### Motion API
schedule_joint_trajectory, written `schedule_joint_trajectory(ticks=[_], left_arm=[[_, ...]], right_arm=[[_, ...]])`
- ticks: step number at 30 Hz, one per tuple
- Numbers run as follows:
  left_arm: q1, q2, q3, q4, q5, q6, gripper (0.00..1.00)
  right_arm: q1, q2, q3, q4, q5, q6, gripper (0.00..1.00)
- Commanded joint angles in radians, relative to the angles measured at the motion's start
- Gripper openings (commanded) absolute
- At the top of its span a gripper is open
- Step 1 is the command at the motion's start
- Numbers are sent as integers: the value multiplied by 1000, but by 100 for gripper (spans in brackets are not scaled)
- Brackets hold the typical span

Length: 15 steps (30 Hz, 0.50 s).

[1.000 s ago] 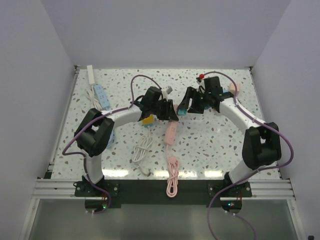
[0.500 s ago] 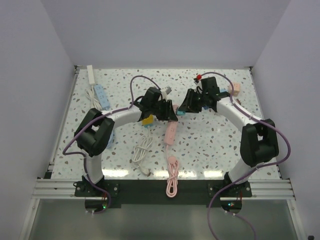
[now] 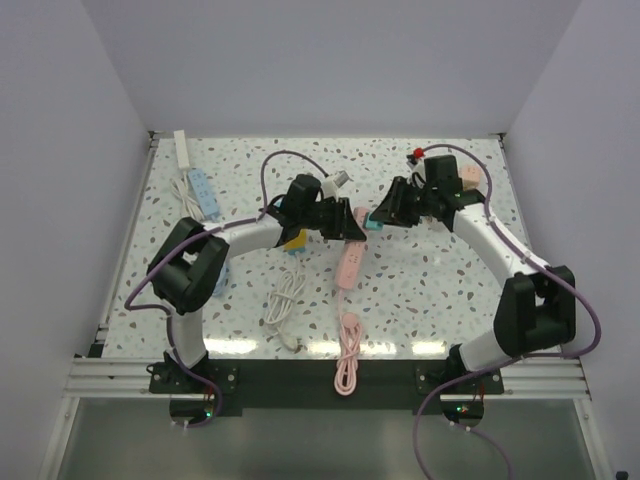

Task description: Pull the plug off the socket

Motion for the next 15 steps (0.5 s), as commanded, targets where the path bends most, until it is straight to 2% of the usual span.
schedule_joint_trajectory(ticks=[1, 7, 11, 15], left_arm=[[58, -15, -54, 49, -22, -20, 0], [74, 8, -27, 31, -18, -6, 0], [67, 24, 18, 19, -12, -9, 0], [61, 31, 51, -11, -24, -5, 0]], right_arm=[[-69, -164, -14, -69, -112, -25, 0], [-82, -268, -34, -153, -56, -68, 0], [-86, -299, -25, -181, 98, -62, 0], [-86, -296, -5, -194, 121, -62, 0]])
